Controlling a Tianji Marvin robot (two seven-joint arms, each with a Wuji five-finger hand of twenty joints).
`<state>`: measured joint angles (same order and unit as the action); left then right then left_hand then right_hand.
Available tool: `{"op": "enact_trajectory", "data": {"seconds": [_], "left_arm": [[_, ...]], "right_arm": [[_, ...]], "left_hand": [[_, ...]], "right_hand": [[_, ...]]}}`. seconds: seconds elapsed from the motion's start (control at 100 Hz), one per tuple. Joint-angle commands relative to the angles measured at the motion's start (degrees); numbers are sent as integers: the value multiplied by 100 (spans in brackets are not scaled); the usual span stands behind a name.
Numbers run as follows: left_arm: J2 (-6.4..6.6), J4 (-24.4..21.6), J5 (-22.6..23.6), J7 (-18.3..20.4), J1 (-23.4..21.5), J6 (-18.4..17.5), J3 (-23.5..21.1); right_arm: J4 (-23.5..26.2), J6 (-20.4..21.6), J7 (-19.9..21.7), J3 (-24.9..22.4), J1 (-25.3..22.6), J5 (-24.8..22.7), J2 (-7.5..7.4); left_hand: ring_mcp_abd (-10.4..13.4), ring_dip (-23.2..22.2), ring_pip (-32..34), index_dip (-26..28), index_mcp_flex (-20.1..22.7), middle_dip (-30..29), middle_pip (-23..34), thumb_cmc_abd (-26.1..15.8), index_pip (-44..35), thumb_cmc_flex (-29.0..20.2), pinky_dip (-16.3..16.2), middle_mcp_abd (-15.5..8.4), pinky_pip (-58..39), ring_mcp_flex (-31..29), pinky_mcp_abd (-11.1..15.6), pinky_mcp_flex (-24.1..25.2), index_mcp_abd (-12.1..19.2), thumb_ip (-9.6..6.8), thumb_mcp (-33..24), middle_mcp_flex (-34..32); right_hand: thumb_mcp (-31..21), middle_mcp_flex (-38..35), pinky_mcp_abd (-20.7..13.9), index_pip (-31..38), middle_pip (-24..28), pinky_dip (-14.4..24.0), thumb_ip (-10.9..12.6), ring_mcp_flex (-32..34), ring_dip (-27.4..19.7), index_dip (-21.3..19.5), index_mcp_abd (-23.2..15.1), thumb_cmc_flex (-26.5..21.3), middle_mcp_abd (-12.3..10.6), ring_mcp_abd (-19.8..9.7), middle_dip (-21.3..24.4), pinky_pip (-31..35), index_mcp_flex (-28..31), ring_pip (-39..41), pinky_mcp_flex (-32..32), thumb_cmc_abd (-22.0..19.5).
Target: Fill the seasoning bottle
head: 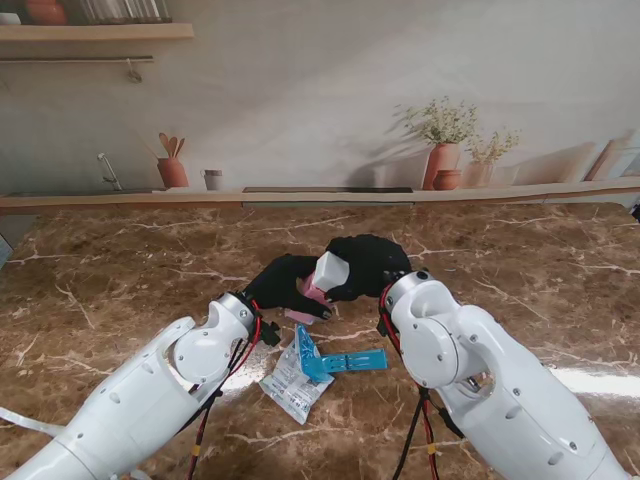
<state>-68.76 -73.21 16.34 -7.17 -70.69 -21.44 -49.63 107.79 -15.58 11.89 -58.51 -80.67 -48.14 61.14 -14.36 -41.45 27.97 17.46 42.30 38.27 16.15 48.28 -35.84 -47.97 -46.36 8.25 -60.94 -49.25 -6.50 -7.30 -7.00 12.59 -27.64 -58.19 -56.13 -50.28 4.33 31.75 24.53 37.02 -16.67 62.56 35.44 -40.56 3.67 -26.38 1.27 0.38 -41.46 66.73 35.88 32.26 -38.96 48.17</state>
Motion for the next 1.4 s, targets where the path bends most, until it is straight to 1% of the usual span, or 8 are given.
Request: {"op": "enact_trajectory", "data": {"seconds": [0.0, 0.11, 0.42, 0.75, 1.06, 1.09, 1.15, 1.39], "left_arm": [[-46, -31, 9, -50, 16, -19, -5], [-58, -24, 13, -97, 8, -40, -5], [-110, 13, -22, -241, -18, -80, 15], [-299, 174, -321, -640, -71, -115, 68], [-437, 146, -636, -882, -142, -83, 83], [-441, 138, -656, -884, -148, -78, 79], [-450, 109, -715, -889, -167, -63, 68], [-454, -19, -783, -894, -206, 9, 53]], "right_arm": [[-7, -71, 161, 51, -33, 14, 10], [-5, -240, 205, 81, -15, 131, 12], [56, -327, 406, 190, 25, -525, -35], [205, -386, 361, 321, 52, -1105, -24], [212, -547, 16, 544, 147, -1438, 36], [214, -576, -24, 555, 144, -1430, 43], [208, -704, -134, 601, 146, -1435, 64], [162, -1106, -362, 748, 203, -1559, 117]], "left_hand": [[269, -268, 733, 299, 1214, 221, 418, -2310, -1142, -1128, -20, -565, -29, -345, 332, 103, 1383, -42, -1747, -525], [271, -268, 732, 306, 1215, 222, 415, -2305, -1150, -1119, -20, -573, -27, -349, 340, 103, 1398, -38, -1751, -529], [306, -265, 716, 310, 1187, 223, 404, -2317, -1152, -1119, -19, -597, -18, -330, 357, 111, 1413, -34, -1747, -516], [295, -305, 694, 320, 1245, 183, 370, -2267, -1189, -1145, -10, -654, 12, -288, 346, 142, 1460, -48, -1796, -518], [296, -359, 629, 325, 1266, 168, 358, -2248, -1198, -1130, -8, -659, 25, -289, 357, 151, 1465, -43, -1831, -535], [300, -363, 626, 323, 1262, 169, 359, -2250, -1193, -1119, -8, -669, 25, -288, 358, 151, 1471, -39, -1826, -539], [303, -370, 621, 323, 1262, 167, 357, -2253, -1192, -1121, -8, -663, 26, -286, 358, 154, 1473, -39, -1829, -536], [319, -392, 611, 318, 1265, 170, 359, -2244, -1183, -1108, -12, -674, 22, -305, 363, 148, 1478, -33, -1841, -549]], "right_hand": [[-548, -551, 67, 783, 714, 182, 228, 129, 129, -7, -787, -155, -533, -91, -175, 205, 439, 167, -23, -997], [-176, -635, 175, 245, 790, 216, 861, 271, 77, -265, -610, 460, -448, 10, 329, 462, 709, 278, -152, -1172], [1974, -704, 127, -802, 632, 132, 1288, 364, 103, 37, -378, 1341, -499, -18, 398, 904, 283, 434, -192, -1810], [1368, -751, 41, -988, 799, 179, 1332, 323, 250, 322, -407, 1733, -599, -79, 332, 1008, 222, 647, -126, -1605], [2332, -1120, -1, 49, 1199, 279, 1467, 506, 375, -471, -911, 76, -848, -269, 101, 1404, 755, 1332, -246, -1862], [1639, -1158, 6, 86, 1228, 276, 1485, 524, 364, -555, -936, 307, -853, -268, 94, 1450, 800, 1400, -265, -1764], [323, -1358, 3, 392, 1319, 309, 796, 671, 380, -456, -1045, 651, -836, -247, 76, 1641, 931, 1595, -404, -1600], [501, -1917, 1, 675, 1425, 313, 875, 1137, 398, -326, -1126, 905, -791, -207, 25, 2140, 1472, 2042, -808, -1670]]}}
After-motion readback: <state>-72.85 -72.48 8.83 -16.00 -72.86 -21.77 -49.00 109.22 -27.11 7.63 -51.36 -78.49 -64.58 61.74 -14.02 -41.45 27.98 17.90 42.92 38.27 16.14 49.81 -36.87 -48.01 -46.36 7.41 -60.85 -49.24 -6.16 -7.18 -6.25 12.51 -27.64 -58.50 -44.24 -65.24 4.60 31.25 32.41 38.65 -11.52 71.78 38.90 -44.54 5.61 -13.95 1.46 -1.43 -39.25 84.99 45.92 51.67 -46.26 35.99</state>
